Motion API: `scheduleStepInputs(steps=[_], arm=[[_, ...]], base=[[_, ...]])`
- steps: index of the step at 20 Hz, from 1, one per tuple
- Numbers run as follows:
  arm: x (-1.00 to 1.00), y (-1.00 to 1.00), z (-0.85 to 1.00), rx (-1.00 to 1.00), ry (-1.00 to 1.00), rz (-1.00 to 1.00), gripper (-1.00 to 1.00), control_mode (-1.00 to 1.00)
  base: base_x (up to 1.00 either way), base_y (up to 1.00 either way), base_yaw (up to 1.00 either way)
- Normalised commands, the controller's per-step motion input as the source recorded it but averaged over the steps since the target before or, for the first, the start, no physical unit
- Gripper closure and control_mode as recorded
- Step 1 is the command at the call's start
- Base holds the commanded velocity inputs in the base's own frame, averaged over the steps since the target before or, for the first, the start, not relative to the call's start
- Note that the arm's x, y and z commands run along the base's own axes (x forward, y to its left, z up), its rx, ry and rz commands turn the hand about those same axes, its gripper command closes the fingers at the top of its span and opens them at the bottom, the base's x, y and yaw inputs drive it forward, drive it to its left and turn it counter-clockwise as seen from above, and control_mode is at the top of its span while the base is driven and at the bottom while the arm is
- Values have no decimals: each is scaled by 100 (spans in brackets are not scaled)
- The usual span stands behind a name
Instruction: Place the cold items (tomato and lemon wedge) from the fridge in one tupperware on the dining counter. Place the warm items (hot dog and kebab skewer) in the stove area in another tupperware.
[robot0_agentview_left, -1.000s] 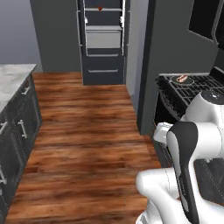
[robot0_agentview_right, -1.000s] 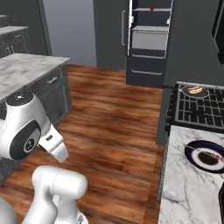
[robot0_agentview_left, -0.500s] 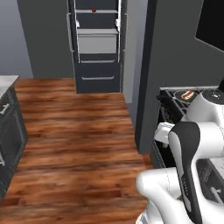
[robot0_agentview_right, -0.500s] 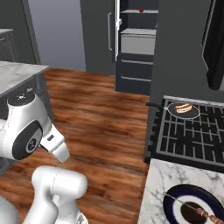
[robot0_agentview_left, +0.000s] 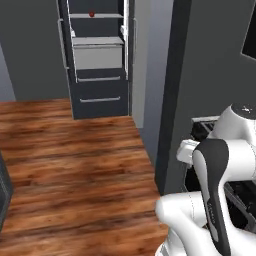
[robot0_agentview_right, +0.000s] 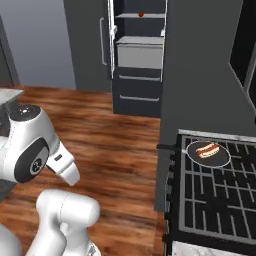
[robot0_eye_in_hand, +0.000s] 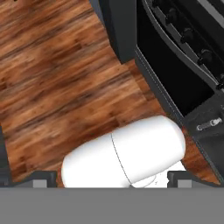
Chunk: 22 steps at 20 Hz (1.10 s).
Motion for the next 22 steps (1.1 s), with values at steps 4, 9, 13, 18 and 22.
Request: scheduleStepInputs(steps=[4, 9, 13, 18, 22], arm=[[0, 0, 0, 0, 0, 0, -100, 100], [0, 0, 0, 0, 0, 0, -100, 100], [0, 0, 0, 0, 0, 0, -100, 100], [0, 0, 0, 0, 0, 0, -100, 100], [0, 0, 0, 0, 0, 0, -100, 100]], base=[[87, 65, -30], [80, 70, -40], [79, 60, -34], [86, 70, -14], [76, 32, 4]])
